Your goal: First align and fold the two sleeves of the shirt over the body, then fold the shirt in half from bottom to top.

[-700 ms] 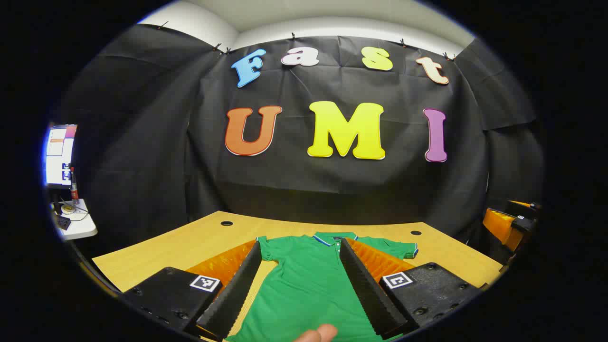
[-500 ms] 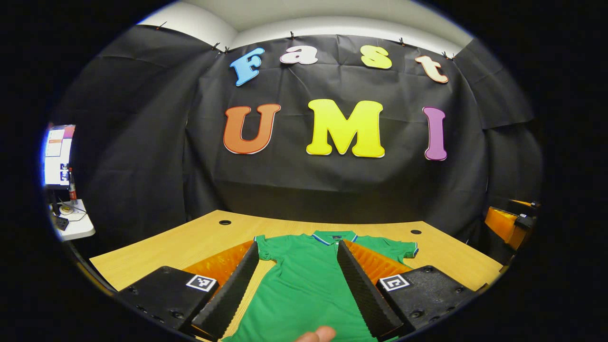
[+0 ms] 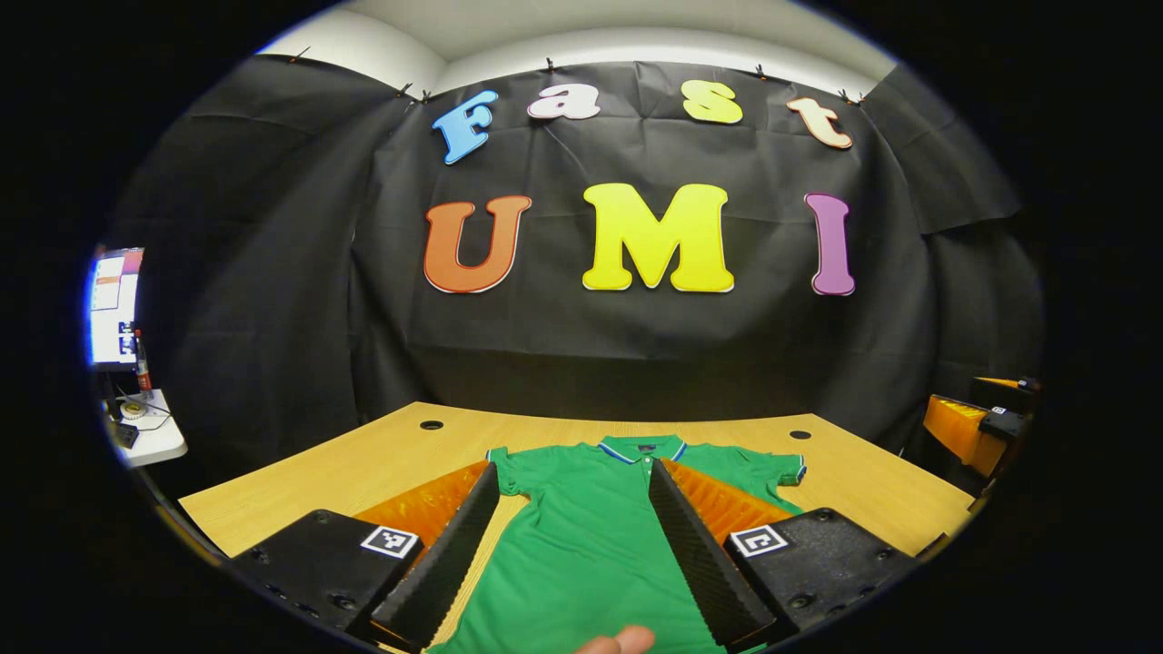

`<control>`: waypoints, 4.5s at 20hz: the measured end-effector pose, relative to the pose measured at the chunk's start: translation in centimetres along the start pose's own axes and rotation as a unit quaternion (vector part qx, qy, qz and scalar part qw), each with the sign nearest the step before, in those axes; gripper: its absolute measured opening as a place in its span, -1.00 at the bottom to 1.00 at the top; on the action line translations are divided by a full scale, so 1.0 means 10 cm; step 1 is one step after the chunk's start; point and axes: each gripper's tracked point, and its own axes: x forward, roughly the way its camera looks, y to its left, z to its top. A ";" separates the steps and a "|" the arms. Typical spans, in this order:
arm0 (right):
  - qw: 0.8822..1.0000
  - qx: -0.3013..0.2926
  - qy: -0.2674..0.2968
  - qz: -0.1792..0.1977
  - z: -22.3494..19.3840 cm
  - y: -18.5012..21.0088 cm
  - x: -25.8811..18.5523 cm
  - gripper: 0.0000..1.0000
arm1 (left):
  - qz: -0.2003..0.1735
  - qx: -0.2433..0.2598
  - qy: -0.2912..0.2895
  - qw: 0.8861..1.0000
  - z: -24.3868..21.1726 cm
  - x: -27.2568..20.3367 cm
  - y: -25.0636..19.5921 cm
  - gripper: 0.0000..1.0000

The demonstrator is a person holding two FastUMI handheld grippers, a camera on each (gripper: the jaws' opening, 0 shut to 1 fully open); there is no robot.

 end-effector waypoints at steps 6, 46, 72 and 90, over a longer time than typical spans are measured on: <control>1.000 0.014 0.010 -0.016 -0.06 -0.13 0.08 0.90 | 0.007 -0.001 0.006 1.000 -0.04 0.04 0.03 1.00; 0.914 0.214 0.343 -0.038 -2.09 0.16 2.89 -0.41 | 0.003 -0.005 0.041 0.999 -0.31 0.31 0.17 1.00; 0.954 -0.209 0.189 0.104 -1.16 1.27 2.85 -0.99 | 0.030 -0.036 0.044 0.998 -0.25 0.37 0.54 1.00; 0.985 -0.011 0.133 0.108 -0.44 1.58 1.88 0.91 | 0.077 -0.059 0.044 0.994 -0.25 0.50 1.13 1.00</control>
